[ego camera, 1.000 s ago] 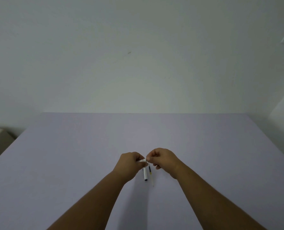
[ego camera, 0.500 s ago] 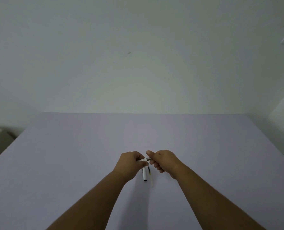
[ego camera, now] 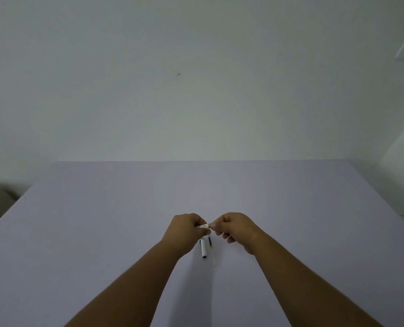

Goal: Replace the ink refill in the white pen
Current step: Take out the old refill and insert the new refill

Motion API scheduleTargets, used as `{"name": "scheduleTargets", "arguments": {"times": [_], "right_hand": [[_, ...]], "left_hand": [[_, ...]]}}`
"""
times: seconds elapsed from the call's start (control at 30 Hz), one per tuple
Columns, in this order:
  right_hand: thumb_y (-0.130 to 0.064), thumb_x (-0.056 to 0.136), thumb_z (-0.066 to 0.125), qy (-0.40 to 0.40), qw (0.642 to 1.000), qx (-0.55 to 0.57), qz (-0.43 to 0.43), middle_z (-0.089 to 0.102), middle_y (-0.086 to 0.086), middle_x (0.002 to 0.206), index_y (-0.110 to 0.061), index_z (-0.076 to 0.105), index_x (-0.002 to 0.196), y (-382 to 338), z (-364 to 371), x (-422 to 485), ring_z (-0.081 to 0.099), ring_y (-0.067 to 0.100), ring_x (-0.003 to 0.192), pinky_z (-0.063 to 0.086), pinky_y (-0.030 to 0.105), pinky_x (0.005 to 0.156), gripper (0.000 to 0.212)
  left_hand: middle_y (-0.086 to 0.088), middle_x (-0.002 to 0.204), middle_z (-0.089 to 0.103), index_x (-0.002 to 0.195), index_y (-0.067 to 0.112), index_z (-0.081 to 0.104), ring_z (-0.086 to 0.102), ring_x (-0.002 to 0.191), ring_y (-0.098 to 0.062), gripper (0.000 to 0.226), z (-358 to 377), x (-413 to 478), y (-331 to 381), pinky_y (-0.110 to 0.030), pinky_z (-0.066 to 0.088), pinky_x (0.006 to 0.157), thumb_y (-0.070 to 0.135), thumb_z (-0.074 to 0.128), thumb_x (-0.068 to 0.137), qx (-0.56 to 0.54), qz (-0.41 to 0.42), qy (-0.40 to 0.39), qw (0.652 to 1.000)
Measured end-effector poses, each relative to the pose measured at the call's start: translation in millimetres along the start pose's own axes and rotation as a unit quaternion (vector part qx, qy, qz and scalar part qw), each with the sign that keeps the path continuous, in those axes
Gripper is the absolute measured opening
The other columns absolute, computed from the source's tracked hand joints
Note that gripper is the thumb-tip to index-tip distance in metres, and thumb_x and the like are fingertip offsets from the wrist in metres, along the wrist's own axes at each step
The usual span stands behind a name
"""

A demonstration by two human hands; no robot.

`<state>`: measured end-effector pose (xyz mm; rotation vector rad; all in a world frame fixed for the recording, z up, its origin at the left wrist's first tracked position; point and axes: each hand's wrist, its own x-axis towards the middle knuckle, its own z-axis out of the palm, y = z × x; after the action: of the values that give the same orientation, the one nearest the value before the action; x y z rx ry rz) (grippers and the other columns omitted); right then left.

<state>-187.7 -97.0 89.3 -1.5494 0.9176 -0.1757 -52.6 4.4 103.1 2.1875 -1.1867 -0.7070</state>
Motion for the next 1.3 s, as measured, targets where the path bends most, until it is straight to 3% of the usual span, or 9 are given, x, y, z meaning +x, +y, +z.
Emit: {"name": "scheduleTargets", "arguments": {"times": [0.1,0.23,0.4,0.53,0.7,0.87,1.0,1.17,1.3], "right_hand": [[-0.041,0.08,0.065,0.003,1.0,-0.012,0.019,0.066,-0.004,0.072,-0.021,0.069,0.074,0.1,-1.2,-0.7,0.054,0.012,0.063,0.044,0.023,0.058,0.021],[-0.029,0.079,0.069,0.001,1.0,0.027,-0.009,0.068,-0.004,0.079,-0.022,0.07,0.08,-0.4,-3.4,-2.2,0.058,0.012,0.069,0.048,0.023,0.061,0.007],[-0.046,0.087,0.056,0.023,0.998,-0.024,0.053,0.063,-0.003,0.067,-0.016,0.069,0.072,-7.4,-0.7,-0.8,0.053,0.011,0.058,0.044,0.021,0.055,0.036],[-0.032,0.08,0.068,0.009,1.0,0.014,-0.006,0.067,-0.005,0.078,-0.02,0.07,0.08,-5.1,-2.3,-1.6,0.057,0.012,0.071,0.049,0.023,0.064,0.013],[-0.045,0.081,0.064,0.011,0.998,-0.027,0.051,0.063,-0.003,0.063,-0.018,0.068,0.066,-6.2,-0.3,0.3,0.053,0.01,0.055,0.045,0.02,0.053,0.031],[-0.025,0.078,0.071,0.001,1.0,-0.005,0.0,0.064,0.0,0.073,-0.017,0.07,0.075,-3.7,-3.1,-2.2,0.056,0.013,0.067,0.051,0.024,0.064,0.009],[-0.041,0.085,0.062,0.004,0.998,-0.021,0.064,0.062,-0.001,0.063,-0.014,0.068,0.067,-9.3,0.4,-2.9,0.052,0.011,0.055,0.045,0.022,0.055,0.032],[-0.03,0.077,0.07,0.013,0.999,-0.029,-0.014,0.065,-0.003,0.079,-0.02,0.069,0.078,-4.6,-2.6,-6.3,0.056,0.015,0.072,0.049,0.028,0.07,0.01],[-0.038,0.085,0.061,0.012,0.998,-0.06,0.035,0.061,-0.003,0.063,-0.017,0.066,0.066,-8.9,0.0,-6.3,0.051,0.012,0.059,0.043,0.022,0.058,0.029]], "left_hand": [[0.017,0.067,0.053,0.094,0.016,0.067,0.049,0.056,0.0,0.02,1.5,0.8,1.2,-0.014,0.031,0.048,0.032,0.069,0.08,0.003,0.004,-0.003,1.0],[0.017,0.067,0.053,0.09,0.018,0.067,0.049,0.058,0.001,0.018,0.8,1.5,3.7,-0.013,0.032,0.049,0.031,0.071,0.079,0.005,0.005,-0.012,1.0],[0.015,0.064,0.052,0.081,0.021,0.065,0.047,0.052,-0.002,0.011,3.0,0.9,5.8,-0.011,0.03,0.045,0.03,0.07,0.079,0.013,0.02,-0.012,1.0],[0.016,0.066,0.053,0.088,0.017,0.067,0.048,0.056,-0.001,0.016,-0.9,1.6,6.1,-0.014,0.031,0.048,0.03,0.071,0.079,0.006,0.021,-0.011,1.0],[0.015,0.064,0.052,0.079,0.022,0.061,0.046,0.055,-0.001,0.011,0.8,-0.2,5.3,-0.014,0.03,0.048,0.029,0.07,0.079,0.021,0.026,-0.017,0.999],[0.016,0.064,0.053,0.079,0.022,0.064,0.048,0.055,-0.001,0.011,-0.6,0.1,4.4,-0.014,0.031,0.048,0.03,0.071,0.078,0.013,0.016,-0.019,1.0],[0.015,0.064,0.052,0.083,0.019,0.065,0.047,0.055,-0.002,0.013,0.4,-1.0,3.7,-0.014,0.031,0.048,0.03,0.071,0.079,0.018,0.021,-0.016,0.999],[0.016,0.066,0.055,0.079,0.022,0.066,0.05,0.056,-0.002,0.009,-0.4,-2.1,4.2,-0.014,0.032,0.048,0.029,0.072,0.077,-0.002,0.01,-0.018,1.0],[0.015,0.066,0.054,0.08,0.022,0.064,0.048,0.055,-0.003,0.01,0.8,-4.0,5.3,-0.013,0.032,0.048,0.029,0.071,0.079,0.005,0.014,-0.018,1.0]]}}
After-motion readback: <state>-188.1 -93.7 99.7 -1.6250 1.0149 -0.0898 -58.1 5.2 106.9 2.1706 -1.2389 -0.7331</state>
